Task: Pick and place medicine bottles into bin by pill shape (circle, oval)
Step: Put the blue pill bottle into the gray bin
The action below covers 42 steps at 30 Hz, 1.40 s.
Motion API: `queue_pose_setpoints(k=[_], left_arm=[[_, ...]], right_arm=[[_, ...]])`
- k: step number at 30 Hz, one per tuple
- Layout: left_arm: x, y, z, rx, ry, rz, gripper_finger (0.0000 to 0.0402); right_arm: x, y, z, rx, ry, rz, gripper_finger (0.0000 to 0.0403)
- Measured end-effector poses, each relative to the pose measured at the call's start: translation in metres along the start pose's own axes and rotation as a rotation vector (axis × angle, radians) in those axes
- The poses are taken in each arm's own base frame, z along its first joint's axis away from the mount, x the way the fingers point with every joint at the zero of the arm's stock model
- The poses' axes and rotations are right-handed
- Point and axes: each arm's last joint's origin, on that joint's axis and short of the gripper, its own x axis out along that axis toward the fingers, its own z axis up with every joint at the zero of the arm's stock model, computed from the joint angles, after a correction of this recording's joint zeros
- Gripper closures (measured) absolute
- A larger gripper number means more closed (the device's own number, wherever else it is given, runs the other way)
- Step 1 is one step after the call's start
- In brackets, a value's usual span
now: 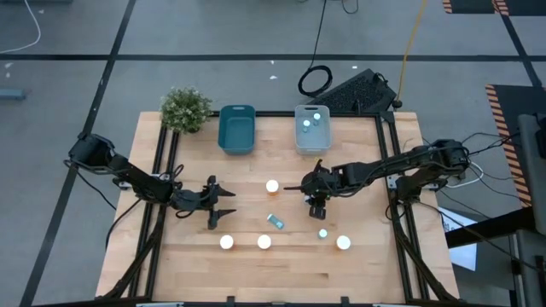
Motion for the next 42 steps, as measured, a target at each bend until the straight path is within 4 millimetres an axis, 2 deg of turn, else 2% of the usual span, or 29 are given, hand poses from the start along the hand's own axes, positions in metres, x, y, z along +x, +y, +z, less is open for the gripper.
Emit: queue_pose_setpoints(k=[7, 14, 20, 26, 30, 36, 42], left_arm=[[0.000, 0.000, 0.000, 0.003, 0.001, 0.000, 0.0133], [0.000, 0.000, 0.000, 0.010, 0.001, 0.000, 0.0133], [0.000, 0.000, 0.000, 0.016, 0.001, 0.001, 0.0133], [0.000, 0.000, 0.000, 0.016, 0.001, 0.000, 0.0133], [0.000, 0.000, 0.000, 0.016, 0.001, 0.000, 0.0133], [0.000, 0.000, 0.000, 0.015, 0.001, 0.000, 0.0133], [0.000, 0.000, 0.000, 0.011, 0.001, -0.003, 0.0133]], right_arm=[[-0.007, -0.011, 0.015, 0.009, -0.032, 0.000, 0.0282], [-0.023, -0.033, 0.039, -0.002, -0.069, -0.008, 0.0281], [-0.047, -0.063, 0.063, -0.002, -0.104, -0.063, 0.0280], [-0.070, -0.102, 0.078, 0.024, -0.139, -0.137, 0.0280], [-0.081, -0.131, 0.078, 0.055, -0.146, -0.191, 0.0280], [-0.091, -0.173, 0.068, 0.142, -0.139, -0.266, 0.0280], [-0.097, -0.199, 0.057, 0.177, -0.133, -0.313, 0.0280]])
